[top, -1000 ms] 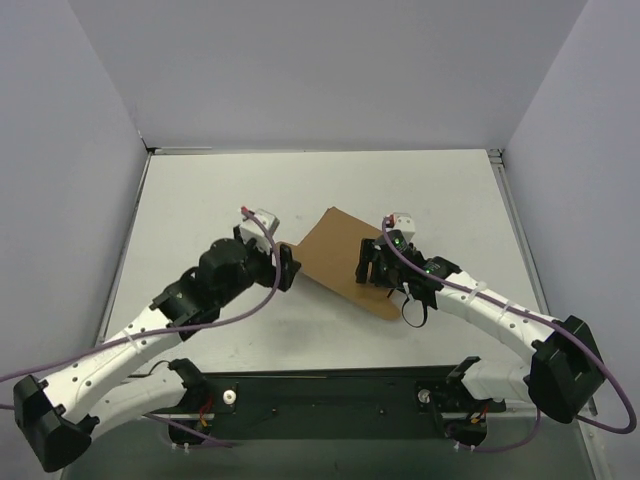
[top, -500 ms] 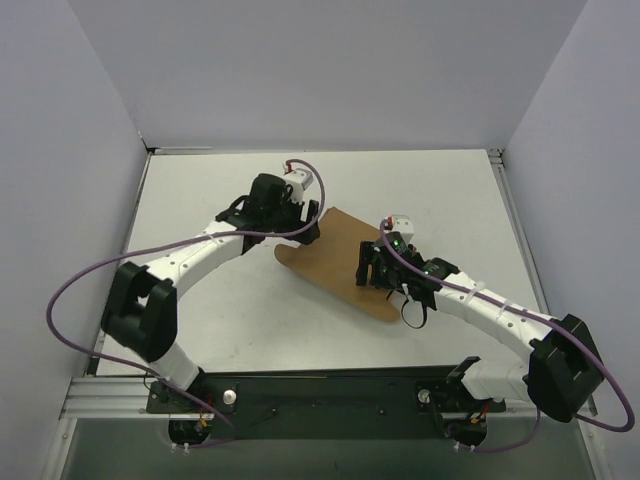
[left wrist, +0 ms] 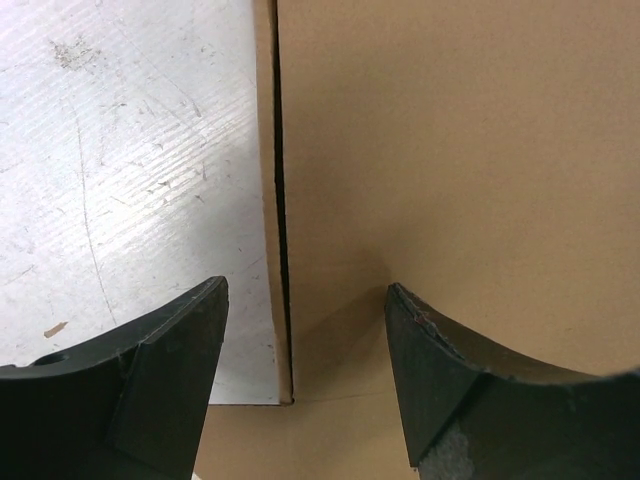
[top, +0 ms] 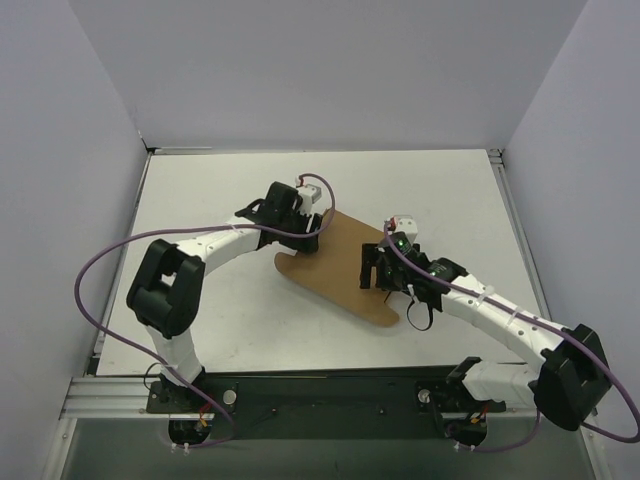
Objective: Fold the paper box
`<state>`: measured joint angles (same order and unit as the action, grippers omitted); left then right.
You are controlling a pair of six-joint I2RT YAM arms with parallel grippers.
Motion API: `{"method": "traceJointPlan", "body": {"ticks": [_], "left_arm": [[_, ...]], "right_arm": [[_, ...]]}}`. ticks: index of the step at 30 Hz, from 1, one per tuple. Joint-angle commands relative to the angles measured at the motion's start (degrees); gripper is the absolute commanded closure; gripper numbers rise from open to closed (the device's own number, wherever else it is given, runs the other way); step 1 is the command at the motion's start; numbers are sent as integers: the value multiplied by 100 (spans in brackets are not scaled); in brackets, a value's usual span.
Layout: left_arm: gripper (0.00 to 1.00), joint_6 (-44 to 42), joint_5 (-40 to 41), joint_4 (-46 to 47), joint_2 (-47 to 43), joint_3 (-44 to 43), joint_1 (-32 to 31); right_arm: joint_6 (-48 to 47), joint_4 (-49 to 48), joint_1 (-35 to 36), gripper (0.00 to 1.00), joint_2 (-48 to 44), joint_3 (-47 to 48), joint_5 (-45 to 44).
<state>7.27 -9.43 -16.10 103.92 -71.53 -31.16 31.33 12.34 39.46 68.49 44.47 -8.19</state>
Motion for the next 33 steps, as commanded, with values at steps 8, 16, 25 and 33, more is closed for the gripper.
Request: {"method": "traceJointPlan", "body": {"ticks": [8, 16, 25, 33], "left_arm": [[22, -6, -23, 221, -777, 130, -13], [22, 82, 204, -139, -355, -46, -110], [30, -76, 530, -543, 6, -239, -374], [31, -24, 381, -587, -38, -292, -347]], "right_arm": [[83, 673, -412, 23, -424, 80, -351], [110, 507, -633, 27, -82, -333, -254], [-548, 603, -274, 25, -335, -290, -681], [-2304, 542, 1623, 15, -803, 176, -1581]]}}
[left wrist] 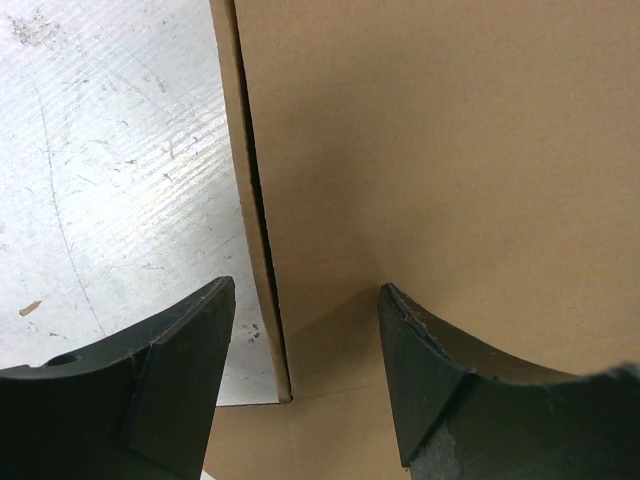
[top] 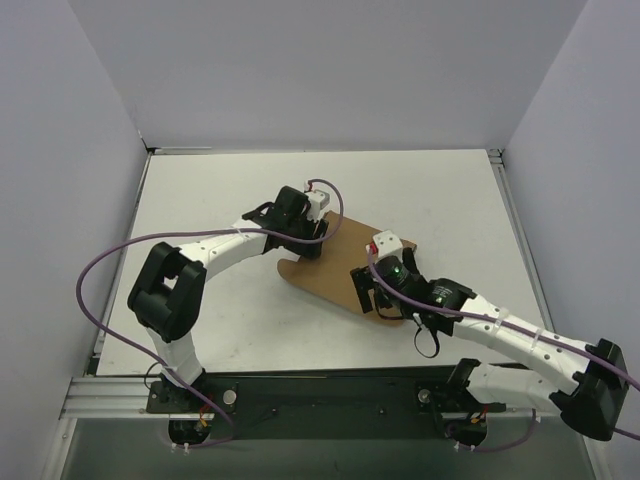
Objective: Fold the paper box
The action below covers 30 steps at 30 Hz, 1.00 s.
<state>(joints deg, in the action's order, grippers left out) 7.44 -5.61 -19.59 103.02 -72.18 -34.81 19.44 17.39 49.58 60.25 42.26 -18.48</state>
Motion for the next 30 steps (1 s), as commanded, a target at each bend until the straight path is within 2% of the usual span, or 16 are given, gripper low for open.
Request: {"method": "traceJointPlan", "body": {"ticks": [1, 7, 13, 15, 16, 22, 30], "left_arm": [[31, -32, -45, -238, 69, -261, 27], [31, -15, -63, -273, 95, -288, 70], [31, 29, -133, -317, 86, -331, 185], [27, 73, -247, -317, 60, -358, 255], [21, 82, -291, -299, -18, -358, 273], [14, 135, -503, -62, -449, -270, 439], [13, 319, -722, 26, -766, -226, 940]], "right_arm": [[-1231, 37, 710, 13, 240, 467, -630], [-2091, -174, 1579, 11, 1557, 880, -1201], [-2313, -429, 1862, 11, 2613, 1179, -1614], [-2375, -490, 1985, 11, 2825, 1240, -1938], [-2375, -491, 2020, 11, 3017, 1310, -2053], [-2322, -447, 2073, 11, 3476, 1557, -2853], [-2331, -403, 1933, 11, 3731, 1557, -2793]]}}
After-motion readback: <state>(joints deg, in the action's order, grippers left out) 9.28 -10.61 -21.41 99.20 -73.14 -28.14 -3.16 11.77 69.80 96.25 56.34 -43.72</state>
